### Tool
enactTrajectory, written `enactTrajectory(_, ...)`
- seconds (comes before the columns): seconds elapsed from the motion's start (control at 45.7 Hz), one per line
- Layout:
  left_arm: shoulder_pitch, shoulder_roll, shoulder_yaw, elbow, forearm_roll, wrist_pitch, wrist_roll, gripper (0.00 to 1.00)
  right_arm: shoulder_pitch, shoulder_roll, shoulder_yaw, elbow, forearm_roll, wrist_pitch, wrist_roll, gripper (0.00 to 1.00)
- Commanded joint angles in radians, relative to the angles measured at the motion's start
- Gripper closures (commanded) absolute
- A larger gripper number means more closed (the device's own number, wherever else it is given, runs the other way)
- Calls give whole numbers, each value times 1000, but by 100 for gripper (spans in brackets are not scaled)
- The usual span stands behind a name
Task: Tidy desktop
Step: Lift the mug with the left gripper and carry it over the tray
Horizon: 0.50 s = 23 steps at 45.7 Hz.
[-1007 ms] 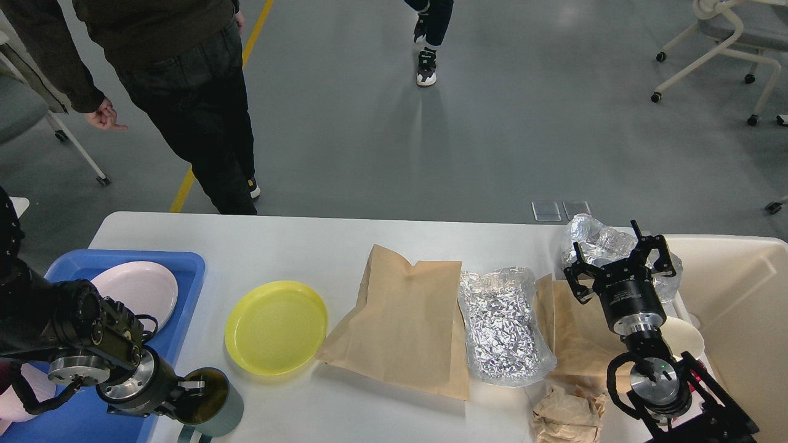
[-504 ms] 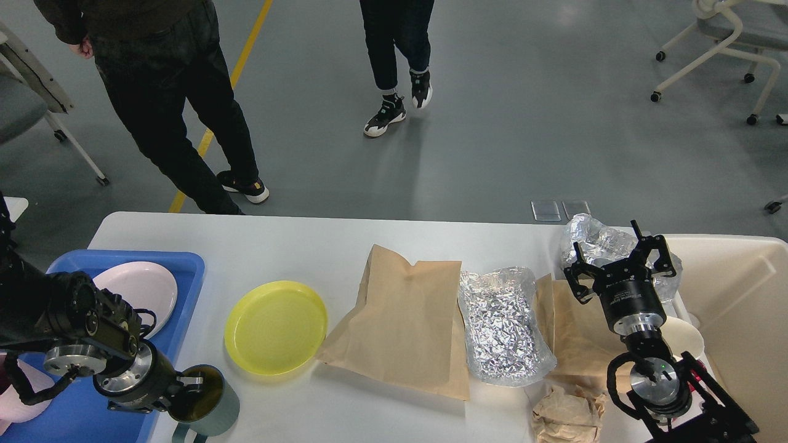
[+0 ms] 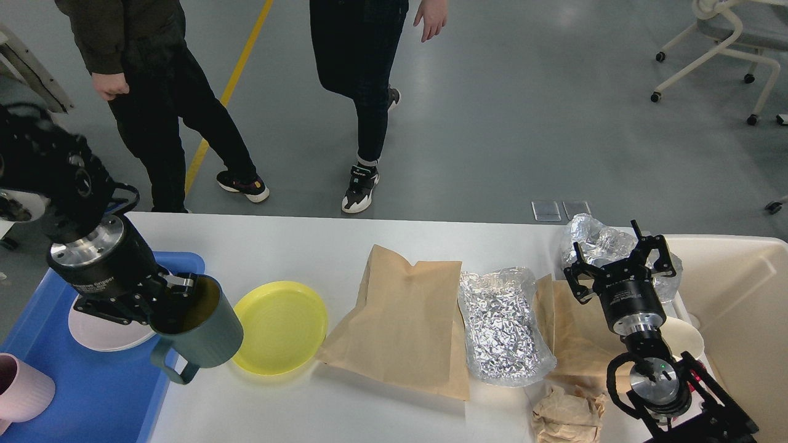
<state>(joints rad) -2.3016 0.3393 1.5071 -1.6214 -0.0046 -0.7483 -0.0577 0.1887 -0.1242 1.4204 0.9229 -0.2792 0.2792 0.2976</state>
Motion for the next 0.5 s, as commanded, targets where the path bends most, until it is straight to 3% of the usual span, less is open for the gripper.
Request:
enactTrajectory(0.0,-182,-5,22,-18,-2,-117,-4,100,0,0,0,-1,0,0,0,0)
enactTrajectory(0.219,-321,-9,59,-64,0,-189,-11,100,0,0,0,-1,0,0,0,0)
enactTrajectory(0.482,-317,-8,62,-75,0,-190,-31,100,0,0,0,-1,0,0,0,0)
